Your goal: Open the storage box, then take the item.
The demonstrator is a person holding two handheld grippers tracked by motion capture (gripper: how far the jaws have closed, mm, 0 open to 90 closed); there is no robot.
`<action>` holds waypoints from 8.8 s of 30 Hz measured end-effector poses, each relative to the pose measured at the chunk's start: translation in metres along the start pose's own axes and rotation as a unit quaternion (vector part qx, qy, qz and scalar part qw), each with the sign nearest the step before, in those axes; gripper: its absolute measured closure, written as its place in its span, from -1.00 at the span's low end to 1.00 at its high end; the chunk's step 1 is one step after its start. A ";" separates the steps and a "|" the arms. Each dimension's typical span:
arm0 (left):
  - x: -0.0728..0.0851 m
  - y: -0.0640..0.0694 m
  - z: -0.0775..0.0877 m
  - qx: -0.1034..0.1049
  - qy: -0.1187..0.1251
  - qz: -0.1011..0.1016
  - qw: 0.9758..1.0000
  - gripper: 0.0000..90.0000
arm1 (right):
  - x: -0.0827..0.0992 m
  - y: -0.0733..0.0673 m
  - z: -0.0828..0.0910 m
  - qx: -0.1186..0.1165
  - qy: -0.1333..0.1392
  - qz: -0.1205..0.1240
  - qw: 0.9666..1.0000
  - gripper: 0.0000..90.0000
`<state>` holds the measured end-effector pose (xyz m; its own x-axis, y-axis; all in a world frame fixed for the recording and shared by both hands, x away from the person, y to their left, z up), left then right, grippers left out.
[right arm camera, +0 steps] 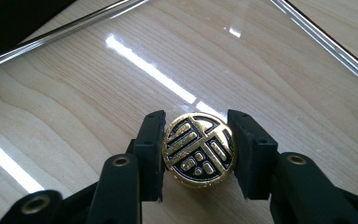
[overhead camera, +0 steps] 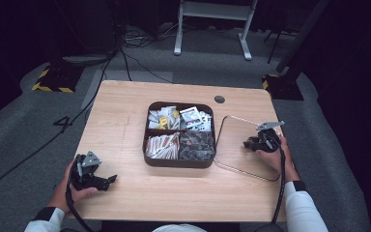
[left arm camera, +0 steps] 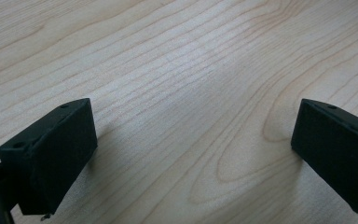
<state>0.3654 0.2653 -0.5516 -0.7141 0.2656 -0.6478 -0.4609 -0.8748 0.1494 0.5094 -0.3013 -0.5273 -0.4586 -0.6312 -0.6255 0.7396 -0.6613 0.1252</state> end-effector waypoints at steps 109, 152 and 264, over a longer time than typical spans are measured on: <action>0.001 0.000 0.001 -0.002 -0.002 0.000 1.000 -0.99 | -0.200 -0.082 -0.099 -0.050 0.020 0.042 0.998 -0.49; 0.001 0.000 0.001 -0.002 -0.001 0.000 1.000 -0.99 | -0.210 -0.078 -0.109 -0.037 0.011 0.003 0.999 -0.25; 0.001 0.000 0.001 -0.004 -0.001 0.004 1.000 -0.99 | -0.147 -0.140 0.055 -0.038 0.218 0.170 0.960 0.96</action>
<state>0.3640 0.2660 -0.5515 -0.7180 0.2600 -0.6457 -0.4515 -0.8800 0.1477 0.4455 -0.1382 -0.4104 0.0535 -0.5650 -0.8234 0.8518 -0.4045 0.3329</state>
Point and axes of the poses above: each handheld gripper's, and its own axes: z roughly backward along the jaws, x roughly out of its underside, y roughly to its right, the point moved 6 cm from there along -z, roughly forward along the jaws, and after that the axes turned 11 degrees about z, right-handed, at the moved point
